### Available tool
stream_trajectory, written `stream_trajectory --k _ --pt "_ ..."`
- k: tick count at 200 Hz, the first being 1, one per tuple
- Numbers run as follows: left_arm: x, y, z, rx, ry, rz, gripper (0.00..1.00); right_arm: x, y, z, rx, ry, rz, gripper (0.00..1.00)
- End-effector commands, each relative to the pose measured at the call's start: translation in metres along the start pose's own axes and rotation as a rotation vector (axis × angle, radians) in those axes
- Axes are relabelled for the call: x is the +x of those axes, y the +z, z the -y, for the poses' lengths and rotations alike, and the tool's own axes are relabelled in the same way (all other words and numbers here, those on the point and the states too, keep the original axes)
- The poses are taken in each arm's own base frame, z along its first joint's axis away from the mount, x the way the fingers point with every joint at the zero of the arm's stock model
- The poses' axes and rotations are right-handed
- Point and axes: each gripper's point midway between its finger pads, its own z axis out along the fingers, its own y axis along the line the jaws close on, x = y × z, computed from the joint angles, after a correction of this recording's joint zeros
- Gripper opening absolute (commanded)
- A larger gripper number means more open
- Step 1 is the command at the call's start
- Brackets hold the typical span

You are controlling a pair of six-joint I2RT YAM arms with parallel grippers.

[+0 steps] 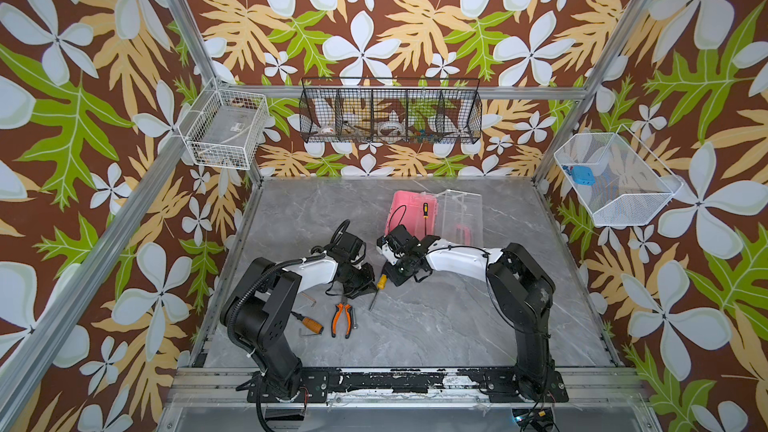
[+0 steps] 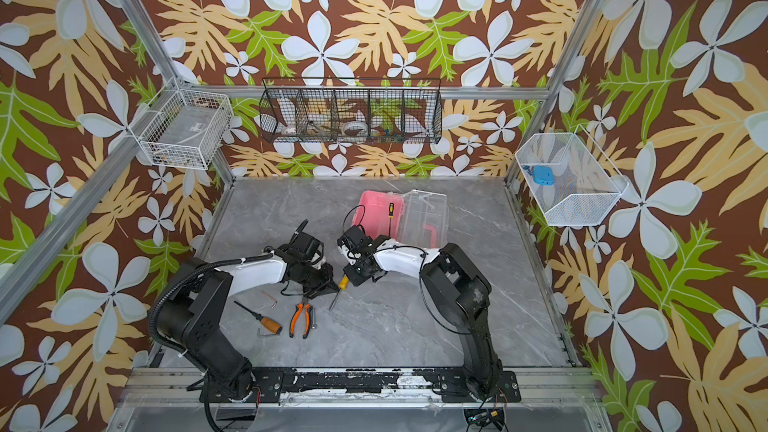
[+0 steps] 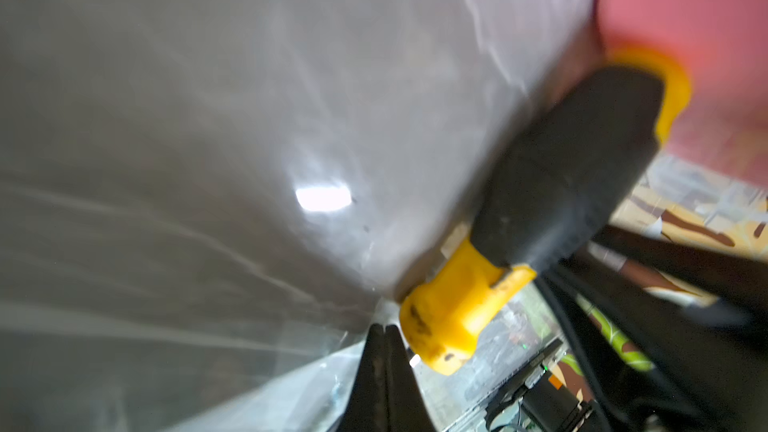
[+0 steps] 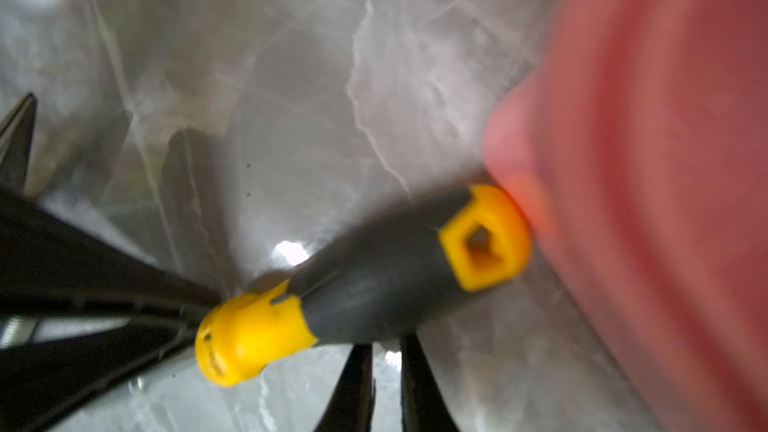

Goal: Pack the tool kit
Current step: 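Move the right gripper above the screwdriver lying beside the pink box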

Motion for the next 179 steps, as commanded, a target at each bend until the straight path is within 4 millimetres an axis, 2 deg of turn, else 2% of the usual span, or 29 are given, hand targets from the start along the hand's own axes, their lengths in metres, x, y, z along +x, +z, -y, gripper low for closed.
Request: stream_trajectory --k 1,52,88,108,132,159,179 --pt "0.011 0.003 0.01 0.021 -0.002 -0.025 0.0 0.0 -0.003 -0.004 -0.044 0.033 -0.003 0.22" --pt "0.018 0.014 0.029 0.047 0.014 -0.05 0.0 0.001 -0.014 -0.024 -0.164 0.114 -0.01 0.38" --pt "0.019 0.013 0.039 0.068 0.026 -0.052 0.0 0.0 -0.028 -0.024 -0.158 0.16 0.008 0.45" --pt "0.021 0.008 0.04 0.066 0.041 -0.053 0.0 -0.009 -0.036 -0.023 -0.146 0.151 0.038 0.55" --pt "0.024 -0.001 0.042 0.068 0.056 -0.052 0.0 -0.015 -0.034 -0.02 -0.106 0.092 0.033 0.67" --pt "0.021 -0.016 0.036 0.067 0.039 -0.018 0.0 -0.019 -0.026 -0.023 -0.028 0.0 0.011 0.68" --pt "0.011 -0.03 0.021 0.065 -0.008 0.033 0.0 -0.025 -0.019 -0.029 -0.008 -0.024 0.004 0.66"
